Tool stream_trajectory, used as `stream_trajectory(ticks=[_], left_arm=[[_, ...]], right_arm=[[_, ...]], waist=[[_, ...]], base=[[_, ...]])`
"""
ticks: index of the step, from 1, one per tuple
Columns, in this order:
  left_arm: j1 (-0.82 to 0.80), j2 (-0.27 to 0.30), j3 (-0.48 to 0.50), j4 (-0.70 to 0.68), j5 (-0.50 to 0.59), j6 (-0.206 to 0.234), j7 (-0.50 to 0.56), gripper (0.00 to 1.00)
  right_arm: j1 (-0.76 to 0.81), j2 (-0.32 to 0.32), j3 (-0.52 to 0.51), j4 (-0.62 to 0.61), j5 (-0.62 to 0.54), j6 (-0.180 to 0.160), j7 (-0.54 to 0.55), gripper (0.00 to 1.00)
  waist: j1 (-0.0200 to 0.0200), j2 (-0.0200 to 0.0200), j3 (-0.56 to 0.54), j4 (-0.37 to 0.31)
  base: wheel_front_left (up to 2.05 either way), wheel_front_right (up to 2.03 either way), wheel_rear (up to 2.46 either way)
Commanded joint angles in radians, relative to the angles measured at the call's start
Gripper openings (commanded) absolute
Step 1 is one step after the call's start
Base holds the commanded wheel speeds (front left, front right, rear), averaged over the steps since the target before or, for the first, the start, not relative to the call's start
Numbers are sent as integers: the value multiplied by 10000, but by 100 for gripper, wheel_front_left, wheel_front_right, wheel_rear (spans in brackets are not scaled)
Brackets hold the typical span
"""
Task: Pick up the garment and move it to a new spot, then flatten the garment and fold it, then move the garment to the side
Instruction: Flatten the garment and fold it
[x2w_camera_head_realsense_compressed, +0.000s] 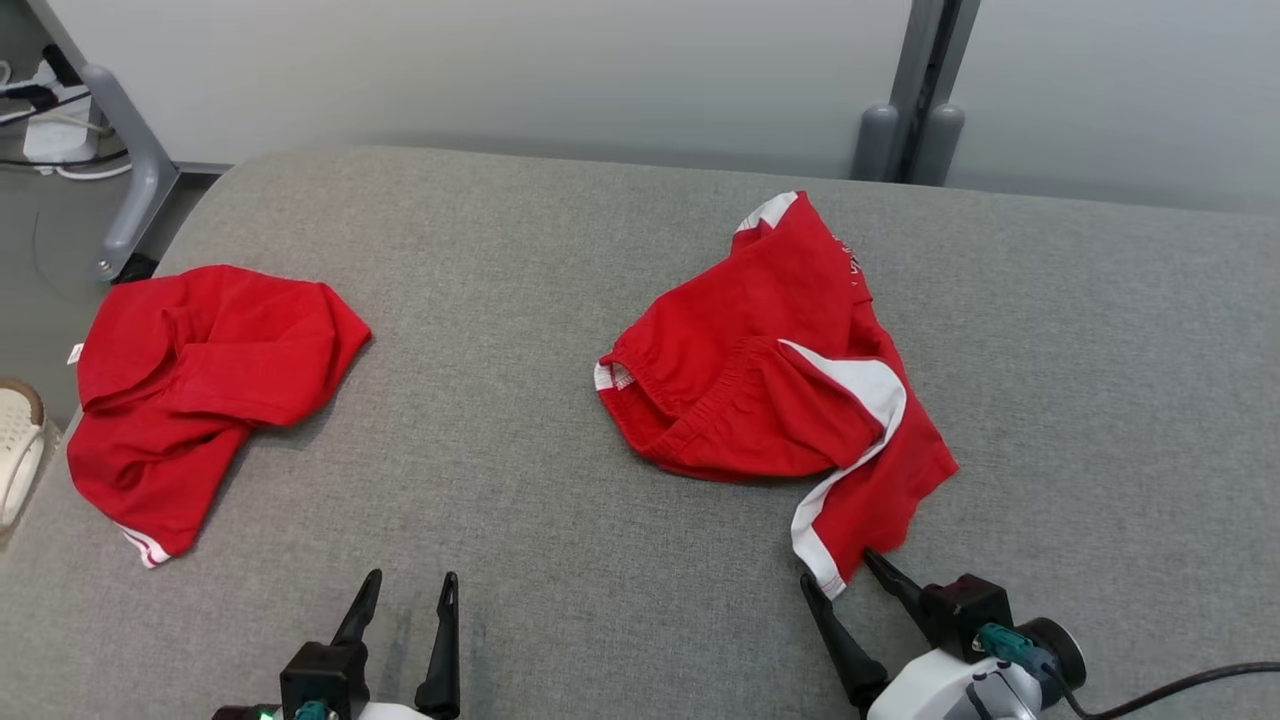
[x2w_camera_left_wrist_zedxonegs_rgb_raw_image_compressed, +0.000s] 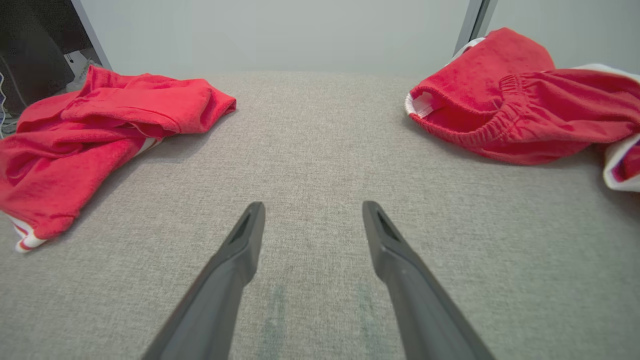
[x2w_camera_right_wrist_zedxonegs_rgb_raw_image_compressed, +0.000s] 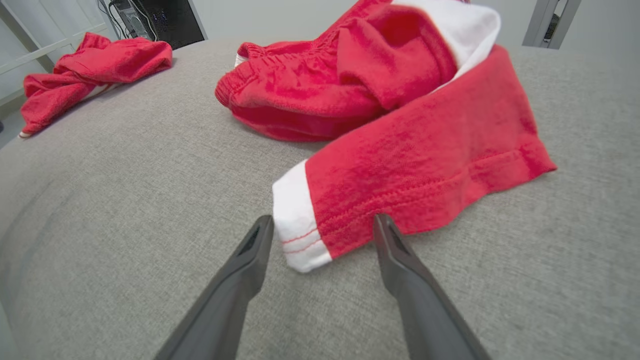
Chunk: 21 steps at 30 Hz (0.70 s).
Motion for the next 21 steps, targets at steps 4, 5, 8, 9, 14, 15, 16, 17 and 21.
stream_trajectory(ticks=[4,5,8,9,14,15,16,17,21], left_arm=[[-360,37,-119,-65,-183,102,-6,100],[-386,35,-132,-80,-197,115,-6,100],[-398,33,-120,-109,-234,147,-6,100],[-398,33,-120,-109,-234,147,-6,100],[-360,35,-104,-183,-219,39,-4,100],[-379,33,-122,-190,-226,12,-6,100],[-413,32,-143,-179,-234,1,-6,100],[-453,33,-141,-175,-258,10,-6,100],[-604,34,-405,-180,-196,-105,-6,100]], right_arm=[[-348,9,-395,362,-491,-3,1,10],[-414,16,-537,323,-589,-3,1,0],[-425,52,-912,138,-751,-3,1,0],[-425,52,-912,138,-751,-3,1,0],[-168,-347,-2129,-476,-1000,-3,-1,0],[-72,-451,-2457,-566,-1081,-3,1,0],[-4,-560,-2755,-664,-1181,-3,1,0],[40,-667,-3030,-735,-1234,-3,1,0],[222,-1176,-3751,-783,-1556,-3,1,0]], waist=[[0,0,304,207],[0,0,330,205],[0,0,369,107],[0,0,369,107],[0,0,241,-407],[0,0,203,-545],[0,0,169,-681],[0,0,137,-843],[0,0,66,-1334]], base=[[0,0,0],[0,0,0],[0,0,0],[0,0,0],[0,0,0],[0,0,0],[0,0,0],[0,0,0],[0,0,0]])
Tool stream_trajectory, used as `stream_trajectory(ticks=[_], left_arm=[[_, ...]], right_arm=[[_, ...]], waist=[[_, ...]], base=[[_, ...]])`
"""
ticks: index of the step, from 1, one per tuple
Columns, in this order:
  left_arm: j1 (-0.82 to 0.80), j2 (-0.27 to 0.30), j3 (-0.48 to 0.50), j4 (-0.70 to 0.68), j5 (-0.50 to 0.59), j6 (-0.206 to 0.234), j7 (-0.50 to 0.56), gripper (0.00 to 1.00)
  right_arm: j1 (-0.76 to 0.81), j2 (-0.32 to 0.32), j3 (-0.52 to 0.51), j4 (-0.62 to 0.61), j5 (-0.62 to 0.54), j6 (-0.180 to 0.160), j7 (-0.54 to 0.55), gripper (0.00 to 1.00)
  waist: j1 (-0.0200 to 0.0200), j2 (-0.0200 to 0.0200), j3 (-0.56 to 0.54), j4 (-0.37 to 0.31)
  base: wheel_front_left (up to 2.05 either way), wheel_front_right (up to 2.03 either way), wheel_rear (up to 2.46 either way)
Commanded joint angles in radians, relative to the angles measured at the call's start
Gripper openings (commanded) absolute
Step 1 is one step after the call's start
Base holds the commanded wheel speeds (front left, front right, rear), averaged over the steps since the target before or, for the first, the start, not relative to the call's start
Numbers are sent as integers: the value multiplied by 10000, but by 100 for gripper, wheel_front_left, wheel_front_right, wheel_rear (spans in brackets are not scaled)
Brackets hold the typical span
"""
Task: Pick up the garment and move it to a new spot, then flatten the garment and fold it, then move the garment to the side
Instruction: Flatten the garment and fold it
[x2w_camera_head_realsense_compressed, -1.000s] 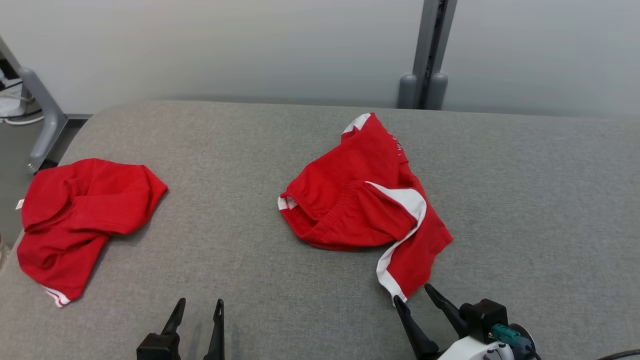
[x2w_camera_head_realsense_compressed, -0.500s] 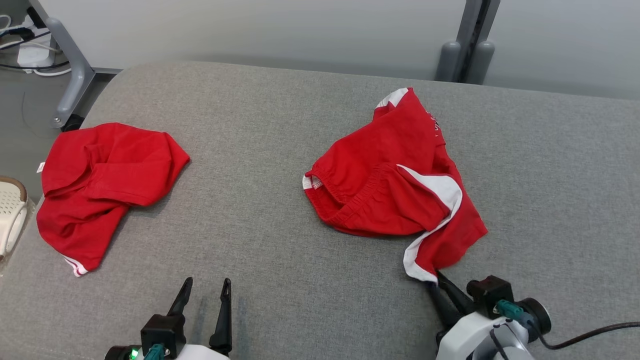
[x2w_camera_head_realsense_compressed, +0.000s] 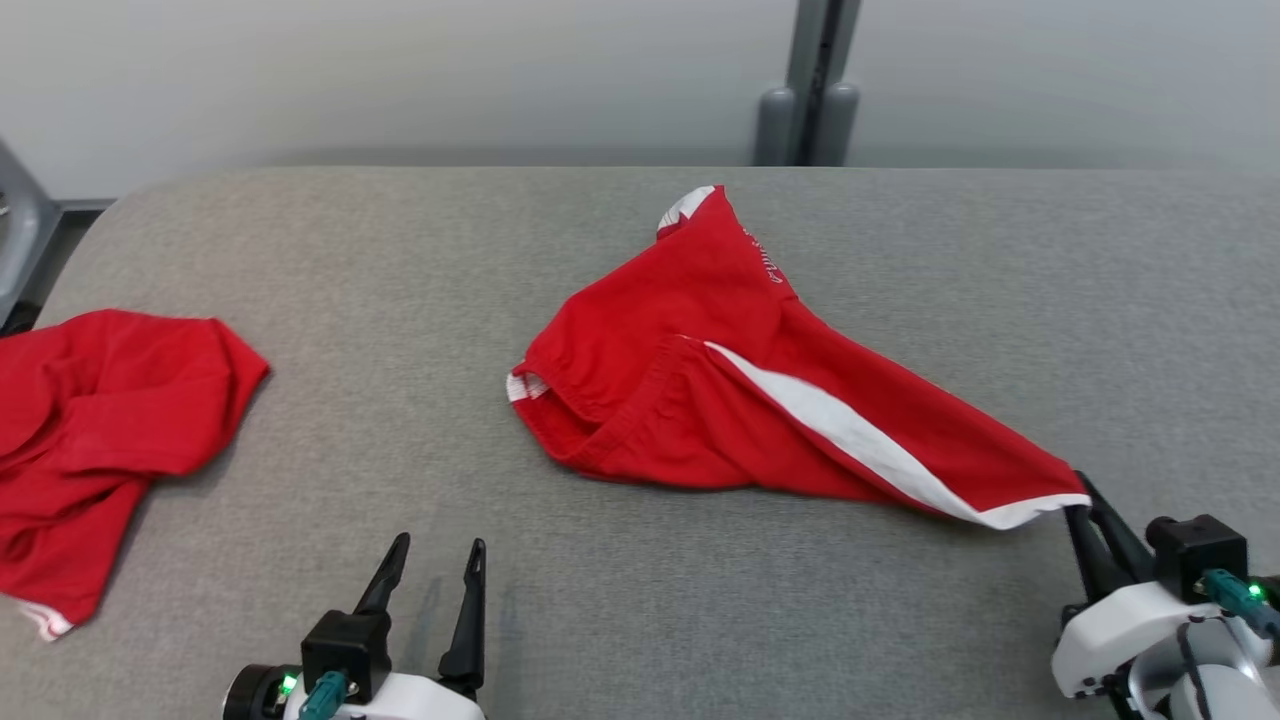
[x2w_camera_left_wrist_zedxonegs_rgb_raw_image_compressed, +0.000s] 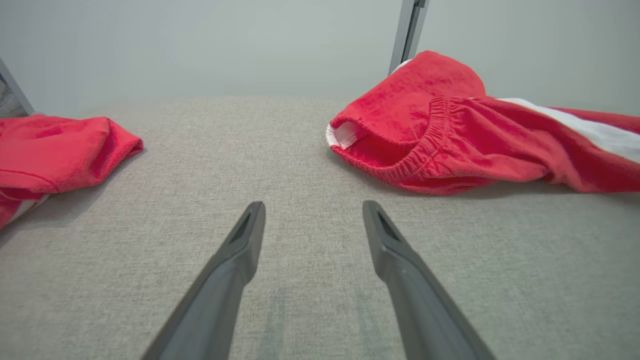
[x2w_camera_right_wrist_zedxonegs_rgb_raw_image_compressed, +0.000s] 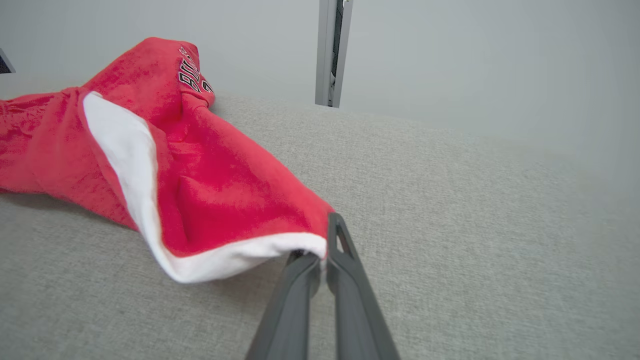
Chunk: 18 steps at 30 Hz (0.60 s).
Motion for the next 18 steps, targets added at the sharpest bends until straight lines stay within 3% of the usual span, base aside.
stream_trajectory(ticks=[1,2,3,4,5,18], left_arm=[[-174,36,-55,5,35,-50,-4,100],[-210,39,-125,49,70,-83,-6,100],[-287,42,-185,74,81,-91,-6,100],[-358,40,-237,86,104,-126,-6,100],[-391,36,-316,106,114,-158,-6,100],[-1161,34,-783,94,268,-376,-6,100]], right_arm=[[90,-124,-84,25,-96,-3,-1,0],[98,-159,-184,96,-120,-3,-1,0],[82,-222,-261,204,-187,-3,-1,18],[39,-251,-311,333,-210,-3,-1,63],[-23,-247,-396,421,-181,-3,-1,100],[237,381,-460,3,-56,-3,-1,100]], waist=[[0,0,-84,-330],[0,0,-87,-421],[0,0,-86,-499],[0,0,-89,-564],[0,0,-91,-614],[0,0,48,-1166]], base=[[0,0,0],[0,0,0],[0,0,0],[0,0,0],[0,0,0],[0,0,0]])
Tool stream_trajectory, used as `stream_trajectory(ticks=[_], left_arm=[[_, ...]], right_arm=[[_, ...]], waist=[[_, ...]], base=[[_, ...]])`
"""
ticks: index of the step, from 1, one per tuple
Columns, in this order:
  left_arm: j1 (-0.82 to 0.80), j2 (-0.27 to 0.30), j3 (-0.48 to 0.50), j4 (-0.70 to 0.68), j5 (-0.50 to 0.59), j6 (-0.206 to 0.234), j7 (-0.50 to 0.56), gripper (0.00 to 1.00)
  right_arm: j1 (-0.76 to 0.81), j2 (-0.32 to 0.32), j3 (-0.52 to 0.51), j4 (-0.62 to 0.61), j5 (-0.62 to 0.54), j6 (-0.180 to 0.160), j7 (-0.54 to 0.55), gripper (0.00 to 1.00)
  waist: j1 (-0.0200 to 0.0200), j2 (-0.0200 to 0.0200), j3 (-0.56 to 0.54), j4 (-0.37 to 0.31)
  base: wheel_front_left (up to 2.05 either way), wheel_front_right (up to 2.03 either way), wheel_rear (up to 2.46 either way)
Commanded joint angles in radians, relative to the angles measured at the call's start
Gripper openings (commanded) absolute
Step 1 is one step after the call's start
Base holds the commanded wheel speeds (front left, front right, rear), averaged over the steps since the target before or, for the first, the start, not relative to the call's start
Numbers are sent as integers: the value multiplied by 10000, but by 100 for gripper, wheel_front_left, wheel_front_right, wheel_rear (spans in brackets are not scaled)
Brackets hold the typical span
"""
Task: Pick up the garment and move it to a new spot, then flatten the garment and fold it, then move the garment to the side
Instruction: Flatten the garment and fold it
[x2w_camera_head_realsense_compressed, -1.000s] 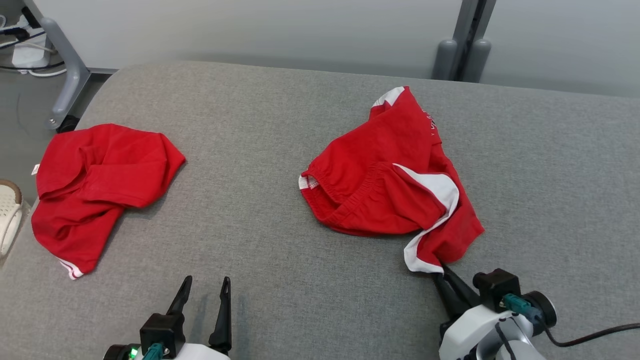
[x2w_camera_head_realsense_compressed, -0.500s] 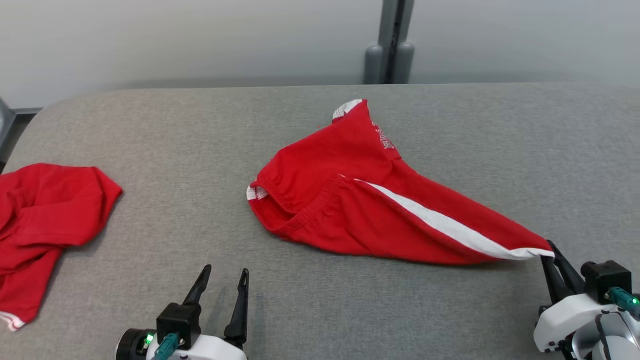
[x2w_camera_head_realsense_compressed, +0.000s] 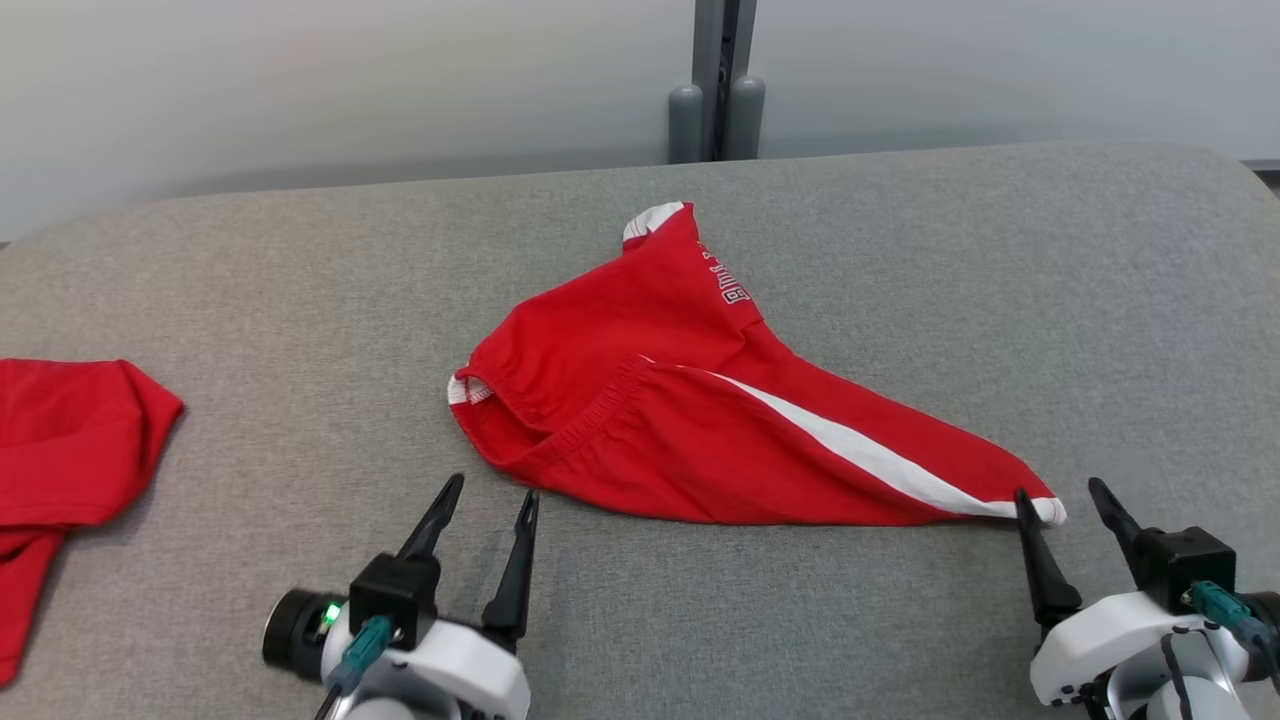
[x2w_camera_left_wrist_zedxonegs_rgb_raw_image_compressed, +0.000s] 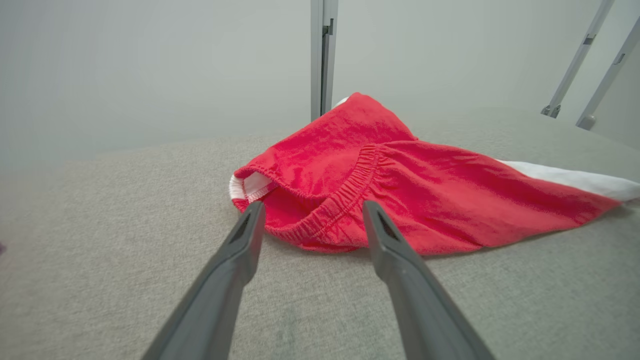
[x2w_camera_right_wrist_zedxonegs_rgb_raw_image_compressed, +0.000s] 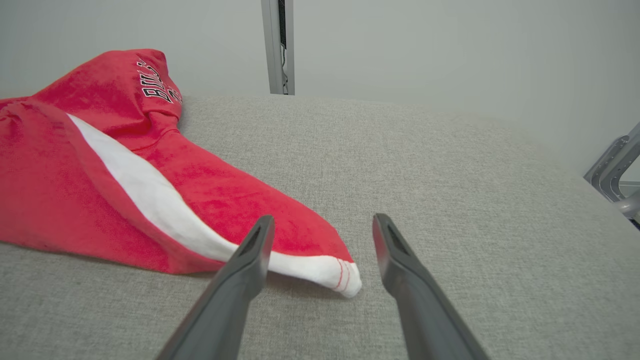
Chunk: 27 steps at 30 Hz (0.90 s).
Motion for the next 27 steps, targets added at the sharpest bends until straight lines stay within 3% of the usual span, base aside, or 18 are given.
stream_trajectory(ticks=[1,9,14,20,27], left_arm=[[-383,37,-88,-22,6,-73,-6,100],[-2916,42,-1425,1660,-502,-693,-4,100],[-4287,42,-2146,3276,-1062,-667,332,100],[-5813,42,-2809,4767,-2415,-470,1724,100],[-6577,40,-3775,5291,-3709,-563,3123,100]], right_arm=[[108,29,-9,-116,52,-3,-1,100],[-158,273,419,-466,184,-3,-1,100],[-268,321,502,-447,297,-3,-1,100],[-310,416,571,-469,385,-3,-1,100],[-366,532,582,-476,365,-3,-1,100]], waist=[[0,-1,96,-100],[0,-1,720,-582],[0,-1,907,-811],[0,-1,1090,-993],[0,-1,1196,-966]], base=[[0,0,0],[0,0,0],[0,0,0],[0,0,0],[0,0,0]])
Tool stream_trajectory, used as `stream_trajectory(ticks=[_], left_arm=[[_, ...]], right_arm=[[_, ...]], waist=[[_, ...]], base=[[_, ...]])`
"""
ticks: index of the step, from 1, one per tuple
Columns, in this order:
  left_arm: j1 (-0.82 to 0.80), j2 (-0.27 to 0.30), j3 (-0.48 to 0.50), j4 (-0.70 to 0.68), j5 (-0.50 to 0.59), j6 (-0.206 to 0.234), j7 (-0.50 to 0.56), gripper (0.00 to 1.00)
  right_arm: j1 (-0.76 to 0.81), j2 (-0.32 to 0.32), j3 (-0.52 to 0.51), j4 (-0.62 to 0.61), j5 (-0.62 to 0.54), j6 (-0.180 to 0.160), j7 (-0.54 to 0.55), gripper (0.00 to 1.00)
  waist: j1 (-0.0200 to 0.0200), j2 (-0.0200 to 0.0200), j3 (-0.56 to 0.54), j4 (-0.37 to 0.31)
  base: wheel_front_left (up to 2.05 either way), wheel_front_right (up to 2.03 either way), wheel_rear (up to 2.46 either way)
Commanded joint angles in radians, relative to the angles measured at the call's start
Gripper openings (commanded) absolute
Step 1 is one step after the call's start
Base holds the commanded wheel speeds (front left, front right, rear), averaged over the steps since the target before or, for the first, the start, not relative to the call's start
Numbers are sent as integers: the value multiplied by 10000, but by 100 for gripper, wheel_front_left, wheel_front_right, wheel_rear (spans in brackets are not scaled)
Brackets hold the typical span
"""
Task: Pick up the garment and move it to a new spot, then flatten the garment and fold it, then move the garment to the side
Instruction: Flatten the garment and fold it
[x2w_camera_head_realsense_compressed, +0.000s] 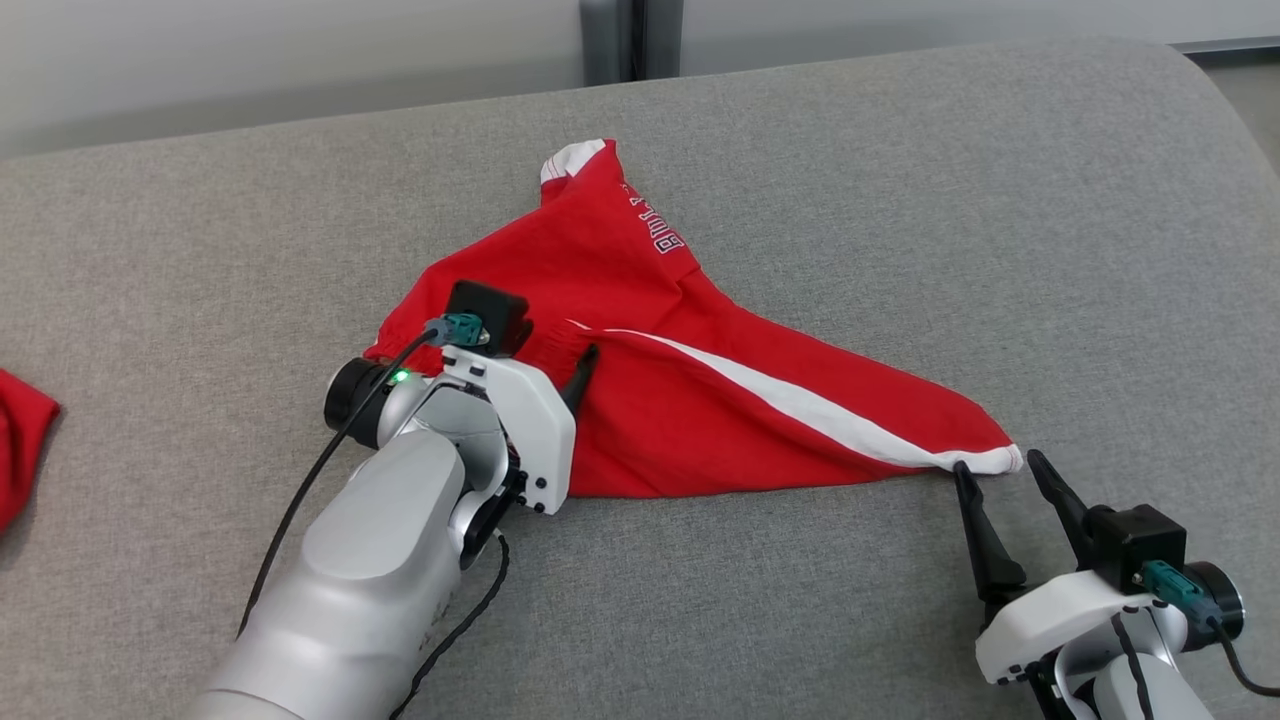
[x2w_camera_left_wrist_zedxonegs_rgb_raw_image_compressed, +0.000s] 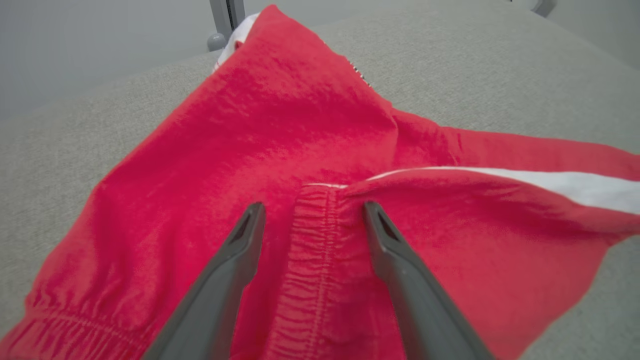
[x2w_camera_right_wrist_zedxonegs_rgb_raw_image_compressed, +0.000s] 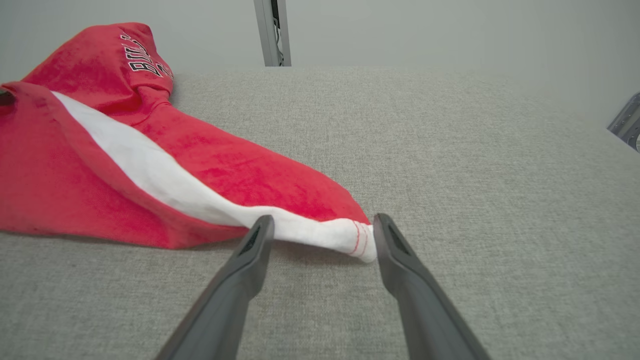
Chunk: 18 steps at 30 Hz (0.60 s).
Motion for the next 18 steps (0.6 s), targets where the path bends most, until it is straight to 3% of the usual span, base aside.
stream_trajectory(ticks=[1,7,8,11,12,18], left_arm=[[-199,46,-166,-9,-188,-25,98,100],[-104,46,-899,83,-994,34,600,100],[-108,47,-1002,91,-1073,67,595,91],[-136,43,-1250,22,-1244,88,261,37],[-178,46,-1306,-5,-1230,154,-17,0],[-1,52,-1586,345,-1021,545,-1576,0]], right_arm=[[-131,12,-14,6,40,-3,-1,100],[-188,41,97,97,83,-3,-1,100],[-203,47,112,100,98,-3,-1,100],[-224,50,133,97,133,-3,-1,100],[-211,42,129,95,145,-3,-1,100],[111,-26,-129,126,192,-3,-1,100]], waist=[[0,0,8,23],[0,0,6,56],[0,0,7,55],[0,0,7,52],[0,0,-5,60],[0,0,-431,385]], base=[[0,0,0],[0,0,0],[0,0,0],[0,0,0],[0,0,0],[0,0,0]])
